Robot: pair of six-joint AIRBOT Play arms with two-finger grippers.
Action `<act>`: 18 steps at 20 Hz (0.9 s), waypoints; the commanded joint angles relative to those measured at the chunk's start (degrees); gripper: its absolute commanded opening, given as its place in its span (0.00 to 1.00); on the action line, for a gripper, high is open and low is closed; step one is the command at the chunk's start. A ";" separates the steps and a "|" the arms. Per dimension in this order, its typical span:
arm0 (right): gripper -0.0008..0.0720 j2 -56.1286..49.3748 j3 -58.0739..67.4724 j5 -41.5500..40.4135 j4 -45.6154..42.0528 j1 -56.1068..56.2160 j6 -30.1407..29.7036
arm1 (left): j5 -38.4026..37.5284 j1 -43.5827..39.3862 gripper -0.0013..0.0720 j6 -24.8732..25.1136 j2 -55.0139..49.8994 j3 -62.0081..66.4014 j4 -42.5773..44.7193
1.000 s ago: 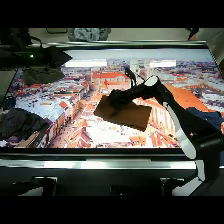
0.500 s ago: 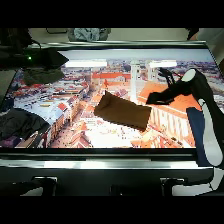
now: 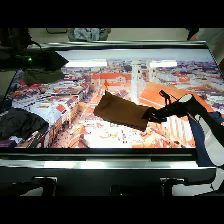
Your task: Fold the shirts.
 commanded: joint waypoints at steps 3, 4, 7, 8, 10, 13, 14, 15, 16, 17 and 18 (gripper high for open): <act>0.07 0.09 -1.55 1.42 8.94 -0.15 -6.45 | -0.31 -0.02 0.06 -0.02 0.04 -0.02 0.09; 0.07 1.01 -0.48 1.46 9.29 -0.22 -9.94 | -0.31 -0.02 0.06 -0.02 0.04 -0.02 0.09; 0.07 4.33 8.94 5.66 2.78 -0.66 -10.14 | -0.31 0.00 0.06 0.02 0.04 -0.02 0.11; 0.07 4.98 13.99 8.20 -1.18 -1.49 -7.65 | -0.31 0.00 0.06 0.07 0.04 -0.02 0.11; 0.07 5.18 23.67 13.31 -6.99 -4.42 -3.65 | -0.31 0.00 0.06 0.28 0.04 -0.04 0.11; 0.07 5.20 35.21 19.61 -8.72 -12.76 0.02 | -0.31 0.00 0.06 1.11 0.04 -0.04 0.11; 0.07 5.18 38.07 21.49 -8.76 -16.02 1.09 | -0.31 0.00 0.06 1.11 0.02 -0.04 0.13; 0.07 5.20 40.19 22.77 -8.74 -19.06 1.84 | -0.31 0.00 0.06 1.18 0.02 -0.04 0.13; 0.07 5.20 42.07 24.06 -8.74 -22.29 2.91 | -0.31 0.00 0.06 1.36 0.02 -0.04 0.13; 0.07 5.20 43.56 25.05 -8.72 -25.20 3.54 | -0.31 0.00 0.06 1.36 0.02 -0.04 0.13; 0.07 5.20 44.74 25.81 -8.70 -27.87 3.98 | -0.31 0.00 0.06 1.79 0.02 -0.04 0.11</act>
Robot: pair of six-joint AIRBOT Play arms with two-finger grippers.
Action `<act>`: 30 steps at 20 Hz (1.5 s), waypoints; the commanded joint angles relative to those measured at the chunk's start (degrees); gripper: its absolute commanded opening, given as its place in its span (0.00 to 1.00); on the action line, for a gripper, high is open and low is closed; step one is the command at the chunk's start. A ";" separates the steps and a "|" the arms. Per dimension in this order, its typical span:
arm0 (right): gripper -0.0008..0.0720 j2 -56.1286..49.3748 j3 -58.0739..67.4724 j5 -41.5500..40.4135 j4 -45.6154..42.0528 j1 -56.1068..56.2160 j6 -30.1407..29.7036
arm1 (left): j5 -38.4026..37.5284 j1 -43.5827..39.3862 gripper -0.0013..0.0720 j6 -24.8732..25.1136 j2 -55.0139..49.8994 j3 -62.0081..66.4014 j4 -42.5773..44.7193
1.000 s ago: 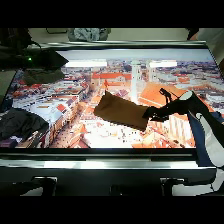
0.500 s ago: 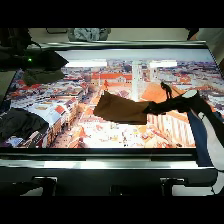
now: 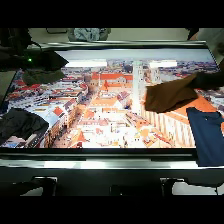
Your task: Fold the shirts.
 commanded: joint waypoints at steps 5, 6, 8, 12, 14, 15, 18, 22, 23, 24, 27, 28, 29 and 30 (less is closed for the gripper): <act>0.07 0.11 7.13 3.85 -0.79 -18.27 4.79 | 0.02 -0.02 0.06 1.07 0.02 0.00 -0.02; 0.07 0.09 7.13 3.45 -0.63 -19.54 5.38 | 0.02 -0.02 0.06 1.05 0.02 0.00 -0.02; 0.07 0.11 7.13 2.45 0.63 -21.46 5.53 | 0.02 -0.02 0.06 1.05 0.02 0.00 -0.02; 0.07 0.11 7.13 -1.64 3.41 -25.05 7.87 | 0.00 -0.02 0.06 1.03 0.04 0.00 -0.02; 0.07 0.17 7.13 -1.81 3.80 -25.31 7.87 | 0.00 -0.02 0.06 1.03 0.04 0.00 -0.02; 0.08 0.31 7.13 -0.68 3.54 -25.31 7.78 | 0.00 -0.02 0.06 1.05 0.04 0.00 -0.02; 0.08 0.85 7.13 4.74 -1.81 -25.31 8.87 | 0.00 0.07 0.06 1.16 0.04 0.00 0.00; 0.08 1.66 7.10 16.41 -12.87 -25.31 7.32 | 0.00 0.09 0.06 1.68 0.07 0.02 -0.02; 0.08 1.84 6.93 17.11 -16.00 -25.31 5.62 | 0.00 0.07 0.06 1.68 0.07 0.02 -0.02; 0.08 2.58 6.49 17.11 -17.86 -25.31 5.46 | 0.00 0.07 0.06 1.66 0.07 0.02 -0.04; 0.08 5.66 -0.68 17.11 -24.87 -25.27 4.90 | 0.00 0.09 0.06 1.66 0.07 0.02 -0.04; 0.08 6.93 -4.74 17.16 -28.04 -25.27 3.85 | 0.00 0.09 0.06 1.66 0.07 0.02 -0.04; 0.08 8.04 -9.27 17.14 -31.67 -25.27 2.82 | 0.00 0.09 0.06 1.66 0.07 0.02 -0.02; 0.08 8.79 -13.22 16.24 -34.71 -25.27 2.23 | 0.02 0.09 0.06 1.66 0.07 0.02 -0.04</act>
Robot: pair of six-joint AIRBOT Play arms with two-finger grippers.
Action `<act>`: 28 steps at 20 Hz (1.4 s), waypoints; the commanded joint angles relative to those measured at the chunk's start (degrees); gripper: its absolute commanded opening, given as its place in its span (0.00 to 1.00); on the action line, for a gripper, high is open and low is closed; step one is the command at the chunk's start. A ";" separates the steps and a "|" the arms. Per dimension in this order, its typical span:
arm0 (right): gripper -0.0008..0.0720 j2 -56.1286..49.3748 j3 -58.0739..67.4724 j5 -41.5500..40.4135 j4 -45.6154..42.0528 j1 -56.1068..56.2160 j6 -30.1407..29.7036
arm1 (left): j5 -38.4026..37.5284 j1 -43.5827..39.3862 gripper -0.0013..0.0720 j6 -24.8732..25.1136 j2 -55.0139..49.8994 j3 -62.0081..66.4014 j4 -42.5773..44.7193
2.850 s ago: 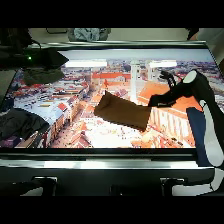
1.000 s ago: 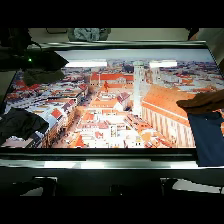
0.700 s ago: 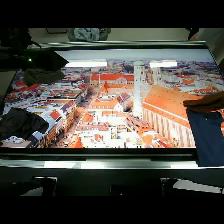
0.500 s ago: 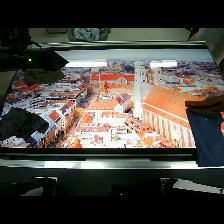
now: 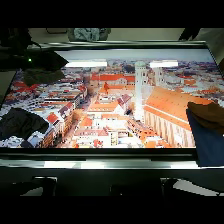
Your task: Fold the shirts.
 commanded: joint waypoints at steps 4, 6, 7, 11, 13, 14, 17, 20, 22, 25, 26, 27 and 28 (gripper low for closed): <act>0.08 3.19 -20.06 -10.38 -10.45 0.00 -1.07 | 0.04 0.00 0.06 0.02 0.02 0.02 0.00; 0.08 3.21 -24.06 -11.45 -10.64 0.00 -1.11 | 0.04 0.00 0.06 0.00 0.02 0.02 0.02; 0.08 3.21 -25.81 -12.09 -10.78 0.00 -1.11 | 0.04 0.00 0.06 0.02 0.00 0.02 0.00; 0.08 3.21 -31.56 -12.70 -11.47 0.00 -0.22 | 0.07 -0.07 0.06 -0.17 0.00 0.02 0.00; 0.09 3.21 -33.14 -11.65 -11.50 0.00 0.00 | 0.24 -0.07 0.06 -0.17 0.00 0.02 0.00; 0.14 3.21 -33.31 -10.69 -11.89 0.00 0.02 | 0.24 -0.07 0.06 -0.17 0.00 0.02 0.02; 0.96 4.66 -33.16 -9.75 -15.30 0.00 -3.87 | 0.24 -0.04 0.06 -0.15 0.00 0.02 0.02; 0.99 6.88 -25.77 -11.72 -24.17 0.02 -10.91 | 1.49 -0.04 0.06 -0.17 0.00 0.44 0.02; 0.99 7.08 -12.57 -18.56 -21.42 0.81 -11.43 | 4.52 -0.04 0.06 -0.20 -0.02 2.36 1.49; 0.99 7.13 5.16 -33.77 -15.80 11.37 -18.91 | 6.21 -0.50 0.05 -7.50 -1.77 6.99 21.03; 0.99 7.13 8.46 -37.38 -12.83 17.05 -19.17 | 5.14 -0.81 0.05 -11.43 -2.78 7.26 30.01; 0.99 7.13 9.60 -38.99 -9.57 22.86 -18.95 | 2.47 -0.92 0.06 -14.75 -4.24 7.04 37.73; 0.99 6.91 9.22 -38.40 -7.76 29.38 -17.81 | -1.81 -0.74 0.06 -16.76 -5.99 6.78 40.54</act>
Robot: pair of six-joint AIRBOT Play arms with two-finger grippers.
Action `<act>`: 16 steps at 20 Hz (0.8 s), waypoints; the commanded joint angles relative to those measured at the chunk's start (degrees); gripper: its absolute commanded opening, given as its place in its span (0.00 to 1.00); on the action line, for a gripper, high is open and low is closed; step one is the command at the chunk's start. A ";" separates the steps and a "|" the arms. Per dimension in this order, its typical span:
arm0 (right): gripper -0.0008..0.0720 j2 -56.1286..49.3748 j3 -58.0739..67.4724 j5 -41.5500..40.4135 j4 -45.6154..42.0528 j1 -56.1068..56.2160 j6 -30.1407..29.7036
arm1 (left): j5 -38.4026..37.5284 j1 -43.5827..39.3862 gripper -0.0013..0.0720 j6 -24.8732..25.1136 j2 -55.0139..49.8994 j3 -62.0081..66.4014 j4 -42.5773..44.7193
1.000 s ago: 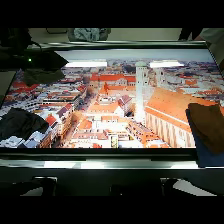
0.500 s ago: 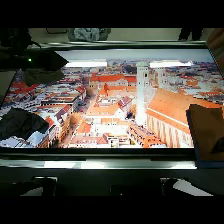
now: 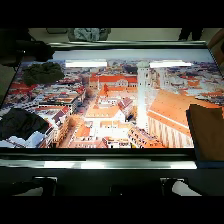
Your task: Fold the shirts.
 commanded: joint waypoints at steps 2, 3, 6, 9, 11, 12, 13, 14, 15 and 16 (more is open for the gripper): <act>0.98 -2.99 4.24 -1.88 6.19 23.37 3.02 | -18.08 0.39 0.56 -10.10 -7.30 -0.74 16.33; 0.98 -5.38 2.93 4.48 7.72 26.40 4.31 | -23.63 0.26 0.86 -9.86 -8.76 -3.30 14.05; 0.72 -12.04 -4.74 20.70 16.79 29.94 4.22 | -21.38 -1.88 0.90 -8.63 -5.29 -19.50 9.38; 0.70 -10.45 -14.60 17.27 15.82 30.03 4.31 | -9.16 -3.02 0.90 -12.90 1.95 -31.65 9.20; 0.70 -9.79 -15.96 14.71 13.25 30.03 4.24 | -7.65 -2.95 0.90 -12.83 2.71 -32.63 9.25; 0.70 -9.79 -15.96 14.71 12.00 30.03 4.22 | -7.63 -2.95 0.90 -12.85 2.67 -32.61 9.25; 0.70 -9.79 -15.96 14.69 10.75 30.03 4.24 | -7.56 -2.95 0.90 -12.83 2.62 -32.63 9.22; 0.70 -9.79 -15.96 14.71 10.16 30.03 4.24 | -7.56 -3.08 0.90 -12.83 2.54 -32.63 9.20; 0.70 -9.79 -15.96 14.71 10.12 30.03 4.24 | -7.56 -3.08 0.90 -12.83 2.47 -32.63 9.20; 0.70 -9.79 -15.96 14.71 10.19 30.03 4.24 | -7.56 -3.08 0.90 -12.83 2.40 -32.63 9.20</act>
